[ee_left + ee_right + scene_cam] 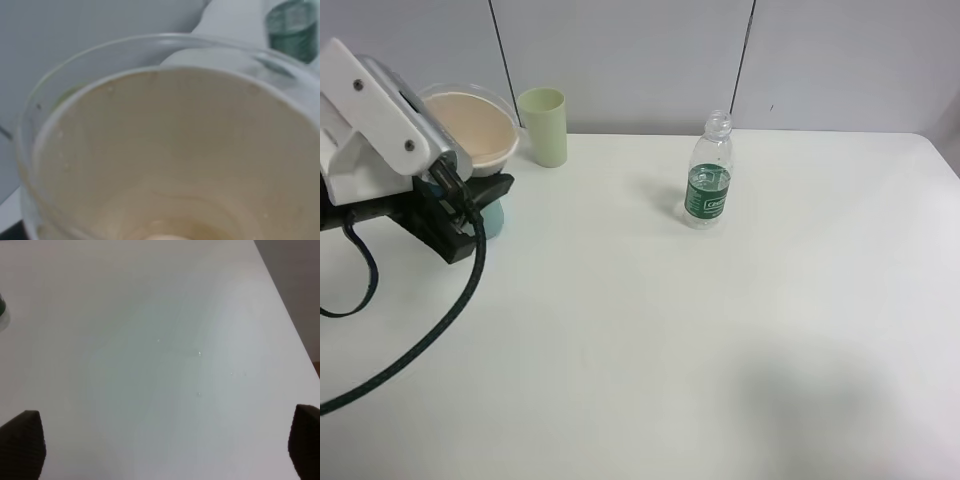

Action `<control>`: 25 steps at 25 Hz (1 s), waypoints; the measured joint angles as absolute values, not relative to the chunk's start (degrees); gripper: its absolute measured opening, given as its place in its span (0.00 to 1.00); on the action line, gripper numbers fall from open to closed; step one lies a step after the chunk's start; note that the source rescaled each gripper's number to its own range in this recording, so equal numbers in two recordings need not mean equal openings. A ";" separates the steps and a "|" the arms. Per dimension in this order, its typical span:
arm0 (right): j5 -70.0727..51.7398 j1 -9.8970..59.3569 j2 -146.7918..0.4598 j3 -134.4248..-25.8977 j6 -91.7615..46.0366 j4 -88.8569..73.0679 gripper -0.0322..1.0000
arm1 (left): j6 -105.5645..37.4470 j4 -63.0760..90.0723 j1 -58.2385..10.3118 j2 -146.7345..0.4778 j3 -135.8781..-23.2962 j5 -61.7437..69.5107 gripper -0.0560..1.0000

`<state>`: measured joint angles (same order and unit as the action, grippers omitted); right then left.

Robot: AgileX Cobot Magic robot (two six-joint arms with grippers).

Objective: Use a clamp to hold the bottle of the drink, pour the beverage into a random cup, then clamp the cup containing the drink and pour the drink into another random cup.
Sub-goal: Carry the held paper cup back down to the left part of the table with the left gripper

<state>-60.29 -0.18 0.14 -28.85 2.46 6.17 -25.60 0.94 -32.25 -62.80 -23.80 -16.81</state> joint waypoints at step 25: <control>-60.29 -0.18 0.14 -28.85 2.46 6.17 1.00 | -19.06 0.70 -36.03 -75.63 -9.39 -58.45 0.05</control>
